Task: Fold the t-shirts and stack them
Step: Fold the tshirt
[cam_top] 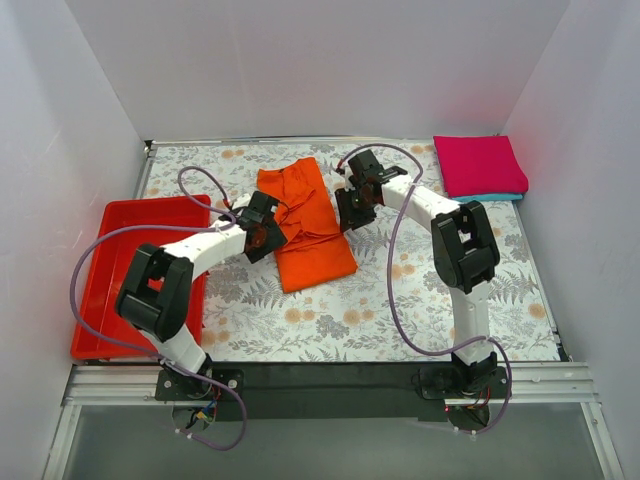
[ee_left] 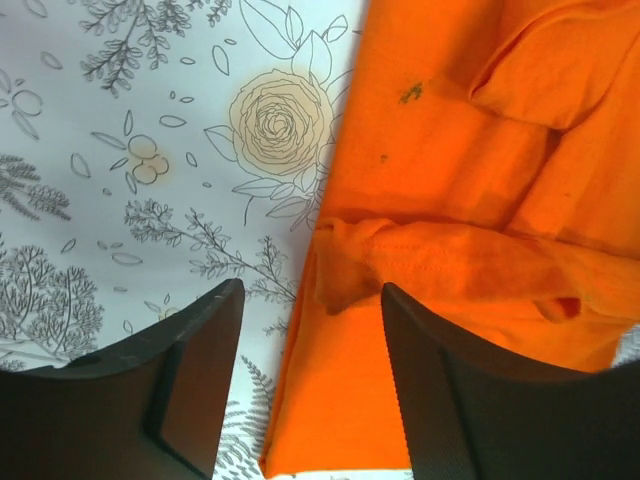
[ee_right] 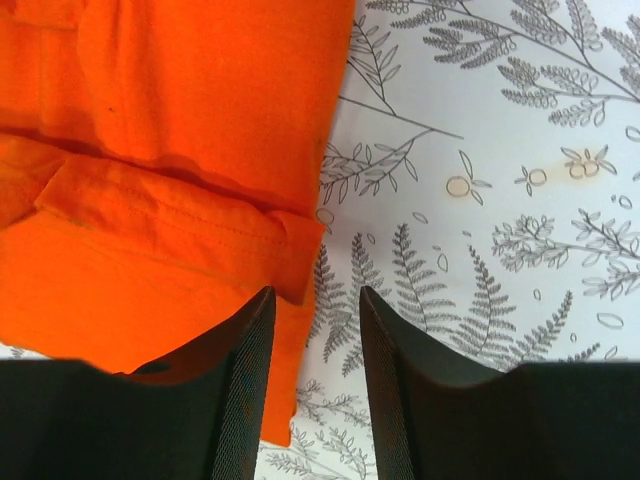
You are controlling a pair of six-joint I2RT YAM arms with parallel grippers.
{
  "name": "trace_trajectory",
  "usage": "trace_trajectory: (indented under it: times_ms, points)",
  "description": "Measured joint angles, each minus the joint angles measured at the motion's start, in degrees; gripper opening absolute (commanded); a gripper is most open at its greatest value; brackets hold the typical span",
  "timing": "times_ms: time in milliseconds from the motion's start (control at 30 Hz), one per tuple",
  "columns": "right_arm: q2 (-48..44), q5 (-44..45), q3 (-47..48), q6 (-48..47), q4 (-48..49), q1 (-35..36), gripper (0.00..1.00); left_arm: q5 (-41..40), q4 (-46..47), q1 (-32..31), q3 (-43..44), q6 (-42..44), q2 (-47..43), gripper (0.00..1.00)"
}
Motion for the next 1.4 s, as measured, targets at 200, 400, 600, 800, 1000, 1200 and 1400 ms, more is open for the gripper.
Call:
trace_trajectory:
  times_ms: [200,400,600,800,1000,1200,1400]
  points:
    - [-5.95,-1.86,-4.83,0.52,2.58,-0.04,0.34,0.24,-2.05,-0.37,0.02,-0.2,-5.79,0.59]
    - [-13.05,-6.73,-12.37,2.45,8.13,0.76,0.23,1.77,-2.38,-5.97,0.02,-2.29,-11.41,0.27]
    - [-12.39,-11.91,-16.09,4.66,13.0,2.71,0.18,4.28,-0.96,-12.07,-0.2,-2.99,-8.07,0.17]
    - [-7.82,-14.23,-16.0,5.7,16.17,3.52,0.17,5.62,0.55,-12.85,-2.62,-2.84,-3.21,0.13]
    - [-2.64,-14.75,-13.35,6.49,16.52,3.45,0.17,7.56,1.7,-12.83,-4.81,-2.25,-0.83,0.13]
    - [1.62,-14.84,-8.02,6.97,16.55,3.23,0.17,8.02,2.71,-12.81,-5.27,-1.57,-0.87,0.13]
    - [5.51,-12.83,-1.05,9.18,16.9,2.03,0.21,8.72,3.02,-12.81,-5.35,-0.79,-0.87,0.13]
